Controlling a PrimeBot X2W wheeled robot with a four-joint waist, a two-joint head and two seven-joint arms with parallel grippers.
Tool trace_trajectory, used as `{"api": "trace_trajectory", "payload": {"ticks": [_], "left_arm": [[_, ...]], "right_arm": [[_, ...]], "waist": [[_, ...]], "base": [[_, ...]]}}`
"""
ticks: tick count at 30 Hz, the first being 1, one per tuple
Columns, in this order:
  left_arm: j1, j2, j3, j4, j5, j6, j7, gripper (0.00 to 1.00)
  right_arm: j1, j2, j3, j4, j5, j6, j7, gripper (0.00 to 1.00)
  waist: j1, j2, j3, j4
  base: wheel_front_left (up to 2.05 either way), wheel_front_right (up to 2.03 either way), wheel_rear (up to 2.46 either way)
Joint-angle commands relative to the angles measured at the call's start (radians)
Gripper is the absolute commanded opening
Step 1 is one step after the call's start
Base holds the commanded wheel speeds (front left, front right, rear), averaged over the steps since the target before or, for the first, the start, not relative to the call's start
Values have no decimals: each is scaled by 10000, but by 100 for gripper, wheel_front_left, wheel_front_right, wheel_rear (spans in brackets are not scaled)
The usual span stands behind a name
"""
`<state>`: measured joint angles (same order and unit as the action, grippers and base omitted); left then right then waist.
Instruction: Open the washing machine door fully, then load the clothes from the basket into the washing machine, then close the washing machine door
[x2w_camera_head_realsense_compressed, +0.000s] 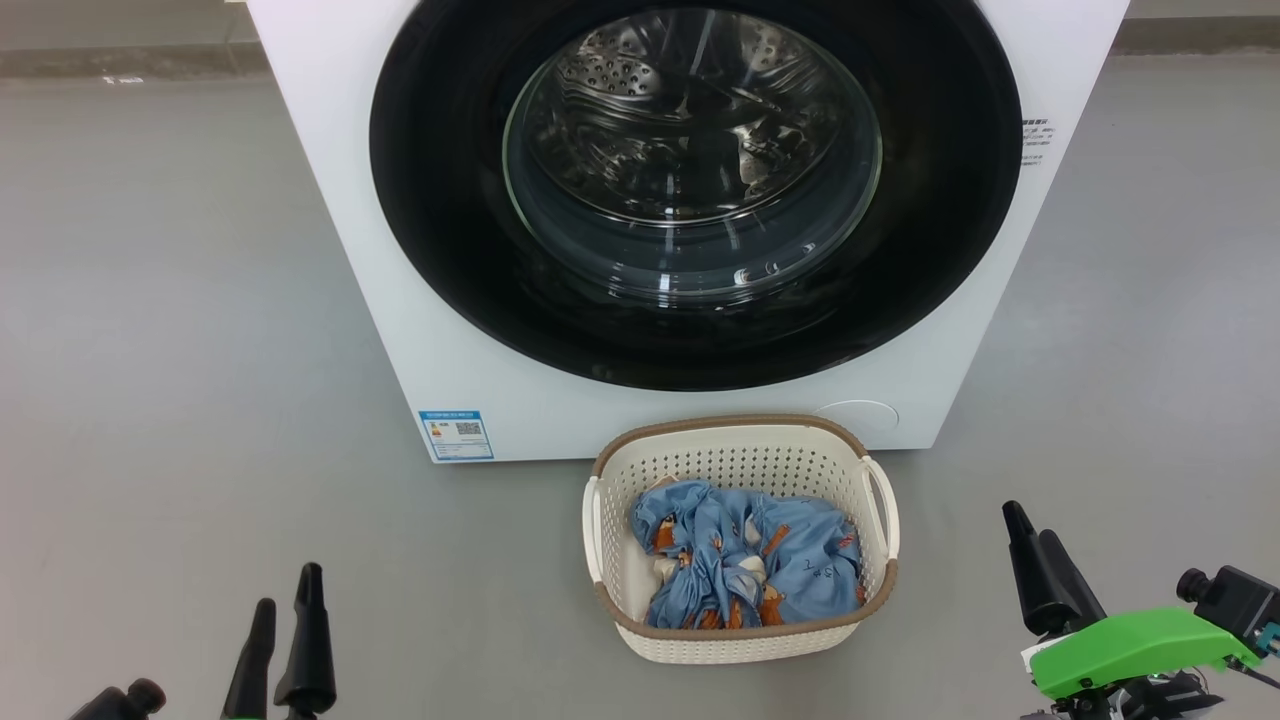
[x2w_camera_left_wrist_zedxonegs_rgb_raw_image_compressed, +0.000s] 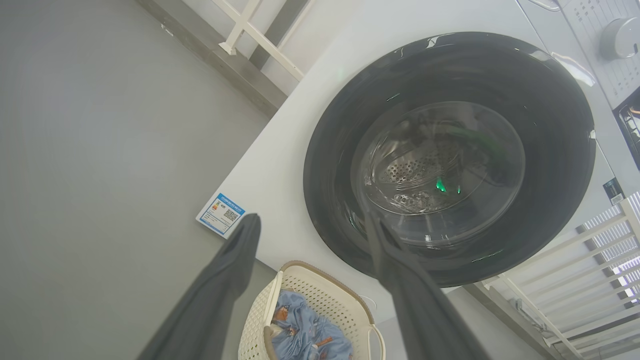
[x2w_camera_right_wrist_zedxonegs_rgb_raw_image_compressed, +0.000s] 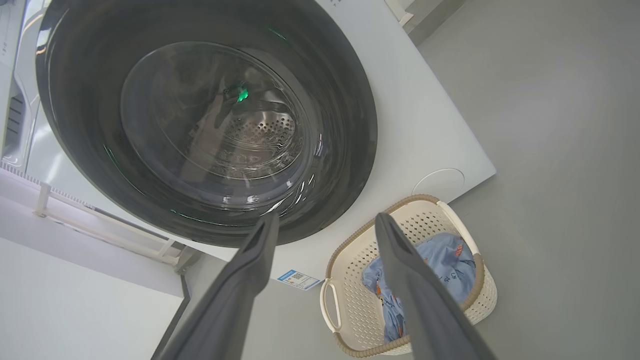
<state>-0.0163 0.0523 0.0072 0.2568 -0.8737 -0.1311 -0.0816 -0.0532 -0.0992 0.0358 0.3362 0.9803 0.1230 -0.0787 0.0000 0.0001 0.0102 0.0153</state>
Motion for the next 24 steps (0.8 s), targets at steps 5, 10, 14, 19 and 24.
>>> {"api": "trace_trajectory", "payload": {"ticks": [5,10,14,19,24], "left_arm": [[-380,221,205,-176,716,2,-276,100],[-399,251,176,-181,1257,2,-415,100],[-413,275,150,-175,1570,2,-499,100],[-413,323,108,-183,2085,2,-640,100],[-415,362,49,-214,2604,3,-780,100]], "right_arm": [[-492,-259,254,-212,-688,50,-272,100],[-526,-314,363,-214,-1174,53,-414,100],[-548,-345,435,-217,-1472,54,-500,100],[-548,-398,558,-223,-1968,57,-644,100],[-556,-453,659,-242,-2478,59,-787,100]], "waist": [[0,-1,9,3],[0,-1,11,1],[0,-1,6,-7],[0,-1,-12,-25],[0,-1,-10,-29]], "base": [[0,0,0],[0,0,0],[0,0,0],[0,0,0],[0,0,0]]}}
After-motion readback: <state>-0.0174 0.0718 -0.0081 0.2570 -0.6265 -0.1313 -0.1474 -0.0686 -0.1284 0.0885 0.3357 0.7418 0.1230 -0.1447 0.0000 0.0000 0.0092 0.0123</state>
